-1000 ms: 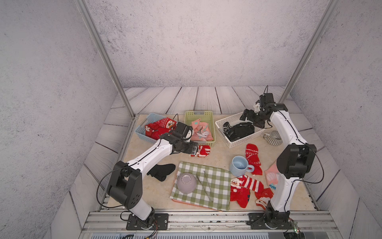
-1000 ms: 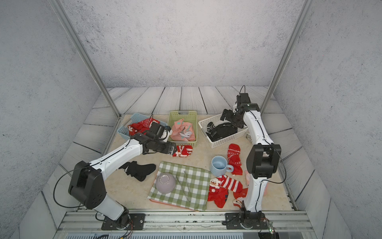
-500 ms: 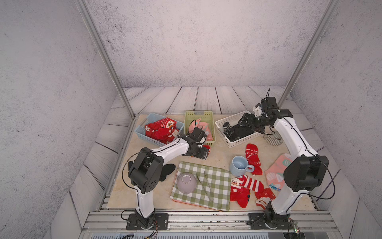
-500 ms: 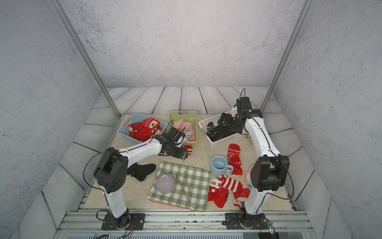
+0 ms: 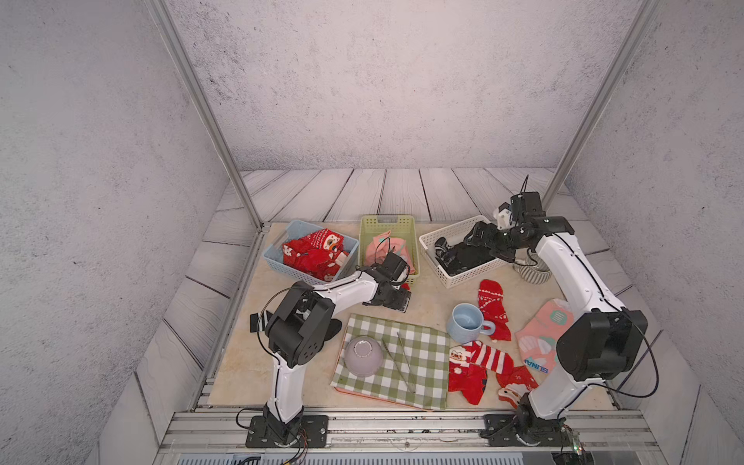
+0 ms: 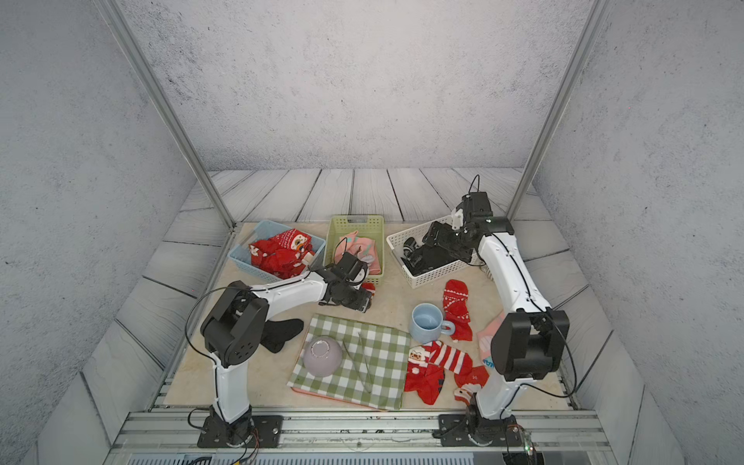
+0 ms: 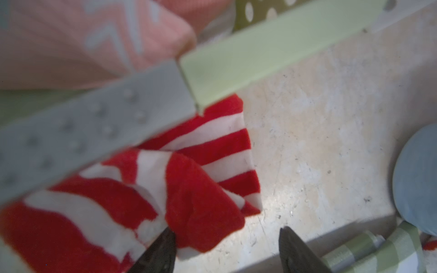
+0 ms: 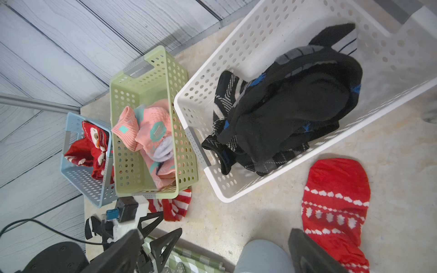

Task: Sort the socks into the basket by color
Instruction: Pick up the sock from the center of the board.

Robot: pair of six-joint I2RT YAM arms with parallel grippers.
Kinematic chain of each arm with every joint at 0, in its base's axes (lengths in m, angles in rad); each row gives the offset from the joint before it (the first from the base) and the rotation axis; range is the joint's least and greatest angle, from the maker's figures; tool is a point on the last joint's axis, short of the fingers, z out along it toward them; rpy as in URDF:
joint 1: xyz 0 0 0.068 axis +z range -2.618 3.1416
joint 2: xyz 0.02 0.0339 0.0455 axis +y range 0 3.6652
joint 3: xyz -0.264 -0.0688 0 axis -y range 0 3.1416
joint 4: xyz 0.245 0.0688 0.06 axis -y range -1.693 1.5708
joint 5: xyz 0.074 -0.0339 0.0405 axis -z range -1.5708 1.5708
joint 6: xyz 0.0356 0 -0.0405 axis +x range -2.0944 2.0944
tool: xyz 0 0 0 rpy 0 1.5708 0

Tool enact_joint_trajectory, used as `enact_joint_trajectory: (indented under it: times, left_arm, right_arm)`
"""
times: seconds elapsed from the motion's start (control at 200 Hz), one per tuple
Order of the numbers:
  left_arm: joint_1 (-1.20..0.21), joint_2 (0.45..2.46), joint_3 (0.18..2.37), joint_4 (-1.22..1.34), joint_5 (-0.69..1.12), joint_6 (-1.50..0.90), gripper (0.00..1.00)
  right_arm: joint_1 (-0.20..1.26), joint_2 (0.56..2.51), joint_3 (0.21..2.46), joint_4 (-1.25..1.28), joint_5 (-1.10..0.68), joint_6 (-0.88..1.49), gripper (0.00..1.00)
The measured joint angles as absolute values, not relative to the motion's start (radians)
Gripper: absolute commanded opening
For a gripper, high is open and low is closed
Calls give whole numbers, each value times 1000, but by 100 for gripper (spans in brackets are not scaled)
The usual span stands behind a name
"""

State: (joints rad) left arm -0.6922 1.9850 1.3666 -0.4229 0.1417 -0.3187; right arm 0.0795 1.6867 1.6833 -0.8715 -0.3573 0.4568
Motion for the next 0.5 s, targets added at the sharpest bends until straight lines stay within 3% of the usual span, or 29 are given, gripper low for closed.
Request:
enact_joint_trajectory:
  times: [0.135,0.29,0.5]
  left_arm:
    - [-692,2003,1367,-417,126,-318,59]
    - [-692,2004,1367,-411,107,-320,25]
    - [-692,1999,1365,-410,98,-311,0]
  right_arm:
    - [80,1684,1676,-870,-364,460,99]
    - [80,1684,1676,-868,-366,461,99]
    - [80,1684,1676,-863,-368,461,99]
